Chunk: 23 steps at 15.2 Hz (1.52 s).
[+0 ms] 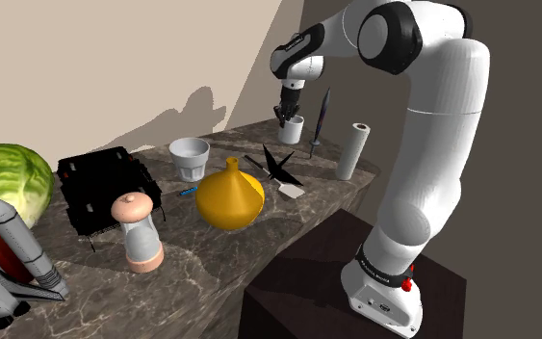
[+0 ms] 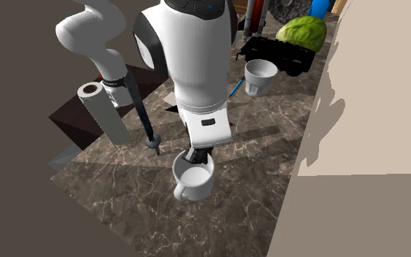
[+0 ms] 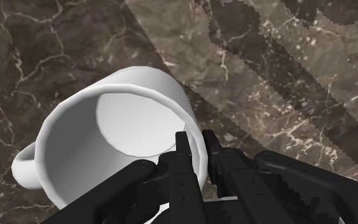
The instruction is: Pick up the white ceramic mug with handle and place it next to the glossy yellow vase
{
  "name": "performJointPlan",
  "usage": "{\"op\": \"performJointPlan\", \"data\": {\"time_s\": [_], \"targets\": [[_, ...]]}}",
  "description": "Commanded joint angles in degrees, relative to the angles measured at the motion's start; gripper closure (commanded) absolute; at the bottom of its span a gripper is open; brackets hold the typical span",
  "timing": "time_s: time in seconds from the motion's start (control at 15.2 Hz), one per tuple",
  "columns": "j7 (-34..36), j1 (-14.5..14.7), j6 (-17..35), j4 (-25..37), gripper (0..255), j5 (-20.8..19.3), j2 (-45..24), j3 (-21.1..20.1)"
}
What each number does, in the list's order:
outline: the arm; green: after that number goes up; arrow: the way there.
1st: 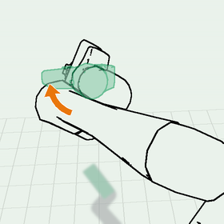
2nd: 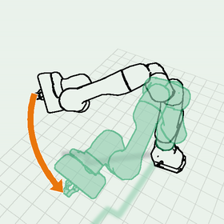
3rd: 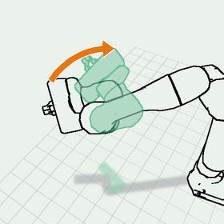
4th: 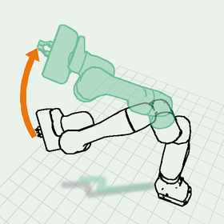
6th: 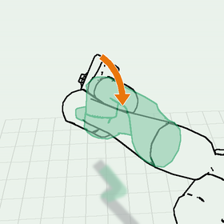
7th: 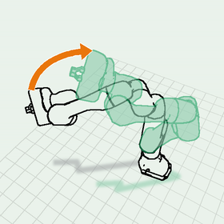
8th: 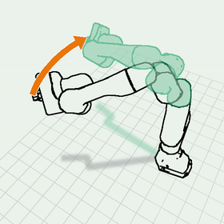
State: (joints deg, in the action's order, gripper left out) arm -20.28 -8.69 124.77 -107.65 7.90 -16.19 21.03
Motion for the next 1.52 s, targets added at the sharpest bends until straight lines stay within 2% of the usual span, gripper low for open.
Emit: {"op": "performJointPlan", "data": {"time_s": [0.0, 1.45], "targets": [[0.2, 0.1, -1.2, 0.6, 255, -0.3, 0.7, 0.1], [2.0, 0.4, -16.7, 11.9, 255, -2.8, 5.2, 0.9]]}}
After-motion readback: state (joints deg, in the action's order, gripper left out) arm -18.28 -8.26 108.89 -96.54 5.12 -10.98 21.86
